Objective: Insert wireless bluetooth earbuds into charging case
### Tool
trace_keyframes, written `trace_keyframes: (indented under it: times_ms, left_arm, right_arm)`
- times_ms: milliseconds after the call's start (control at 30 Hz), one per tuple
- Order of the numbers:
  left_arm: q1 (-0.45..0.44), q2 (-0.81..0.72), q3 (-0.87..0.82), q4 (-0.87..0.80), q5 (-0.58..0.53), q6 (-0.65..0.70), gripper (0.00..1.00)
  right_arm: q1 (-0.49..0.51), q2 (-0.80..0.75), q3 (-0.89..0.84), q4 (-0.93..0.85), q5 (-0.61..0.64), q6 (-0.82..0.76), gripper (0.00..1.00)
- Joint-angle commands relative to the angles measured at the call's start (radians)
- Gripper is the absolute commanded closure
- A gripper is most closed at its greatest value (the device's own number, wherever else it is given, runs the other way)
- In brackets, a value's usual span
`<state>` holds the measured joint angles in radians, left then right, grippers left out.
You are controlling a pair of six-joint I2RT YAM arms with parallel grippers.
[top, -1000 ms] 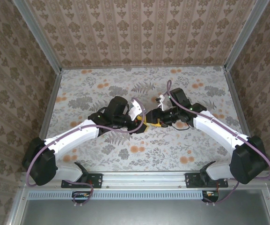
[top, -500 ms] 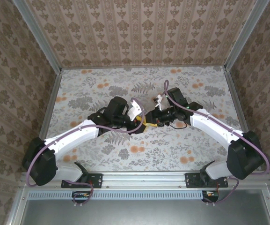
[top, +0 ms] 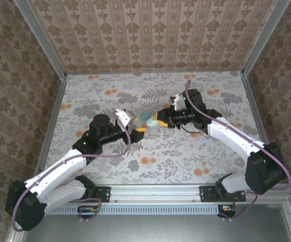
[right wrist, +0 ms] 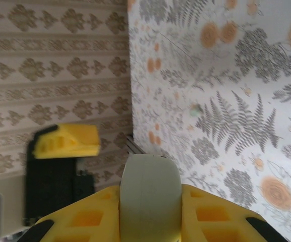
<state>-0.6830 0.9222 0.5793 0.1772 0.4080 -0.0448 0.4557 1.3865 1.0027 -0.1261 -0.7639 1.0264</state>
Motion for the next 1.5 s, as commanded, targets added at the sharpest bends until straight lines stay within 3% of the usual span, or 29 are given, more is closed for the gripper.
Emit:
trace_keyframes:
  times_ms: [0,333,1067,1267,1467]
  left_arm:
    - [0.021,-0.029,-0.06,0.181,0.031,-0.05,0.29]
    - [0.039,0.085,-0.072,0.429,0.163,-0.166,0.31]
    - [0.061,0.266,-0.01,0.672,0.303,-0.294,0.49]
    - [0.066,0.273,-0.005,0.681,0.319,-0.3,0.58]
    - [0.066,0.274,-0.001,0.676,0.32,-0.299,0.73]
  right_arm:
    - [0.001,-0.03,-0.004,0.117,-0.026,0.123,0.74]
    - [0.007,-0.078,-0.053,0.239,-0.033,0.278,0.73]
    - [0.032,-0.111,-0.067,0.296,-0.06,0.373,0.71]
    - [0.032,-0.103,-0.066,0.307,-0.064,0.382,0.71]
    - [0.035,-0.096,-0.071,0.325,-0.066,0.395,0.7]
